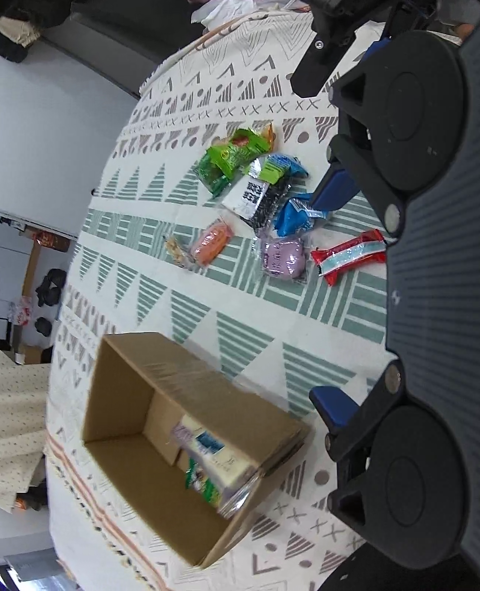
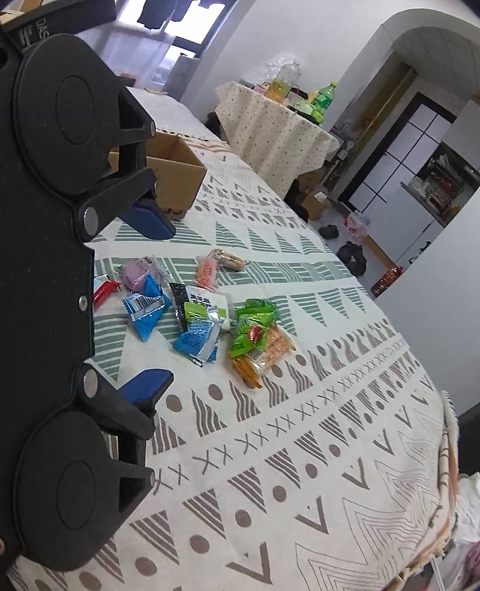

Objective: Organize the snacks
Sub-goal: 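Grasp the red stick pack with left tool while right tool grasps blue packet, then carry both packets over the box and release them inside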

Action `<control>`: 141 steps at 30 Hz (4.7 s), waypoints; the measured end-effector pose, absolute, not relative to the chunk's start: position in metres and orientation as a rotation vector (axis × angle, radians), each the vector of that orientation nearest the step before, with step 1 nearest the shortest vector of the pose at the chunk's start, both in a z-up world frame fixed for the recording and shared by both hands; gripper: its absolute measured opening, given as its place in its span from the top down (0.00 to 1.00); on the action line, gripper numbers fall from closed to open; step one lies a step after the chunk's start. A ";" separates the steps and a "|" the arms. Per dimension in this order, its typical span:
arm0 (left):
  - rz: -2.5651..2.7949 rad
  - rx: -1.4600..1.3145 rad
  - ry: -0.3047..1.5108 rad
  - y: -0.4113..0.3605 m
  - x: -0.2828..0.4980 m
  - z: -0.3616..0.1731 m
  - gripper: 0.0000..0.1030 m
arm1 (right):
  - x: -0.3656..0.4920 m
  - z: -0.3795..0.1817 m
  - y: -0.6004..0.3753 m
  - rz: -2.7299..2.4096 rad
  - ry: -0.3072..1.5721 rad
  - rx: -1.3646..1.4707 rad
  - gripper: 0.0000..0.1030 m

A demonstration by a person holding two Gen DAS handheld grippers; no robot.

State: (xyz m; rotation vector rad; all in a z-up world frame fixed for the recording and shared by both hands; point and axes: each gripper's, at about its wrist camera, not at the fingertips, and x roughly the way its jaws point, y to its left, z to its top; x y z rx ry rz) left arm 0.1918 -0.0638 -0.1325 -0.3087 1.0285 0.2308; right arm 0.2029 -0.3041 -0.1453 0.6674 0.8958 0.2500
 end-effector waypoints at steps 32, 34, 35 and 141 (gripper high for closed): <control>0.204 -0.566 1.159 -0.057 0.224 -0.205 0.79 | 0.243 -0.196 -0.270 0.284 1.050 0.664 0.38; 0.193 -0.568 1.160 -0.053 0.224 -0.205 0.81 | 0.245 -0.197 -0.264 0.290 1.052 0.648 0.39; 0.190 -0.563 1.161 -0.052 0.224 -0.204 0.83 | 0.246 -0.197 -0.262 0.292 1.052 0.641 0.39; 0.300 -0.633 0.869 0.175 0.181 -0.109 0.66 | 0.235 -0.098 -0.100 0.452 0.865 0.260 0.81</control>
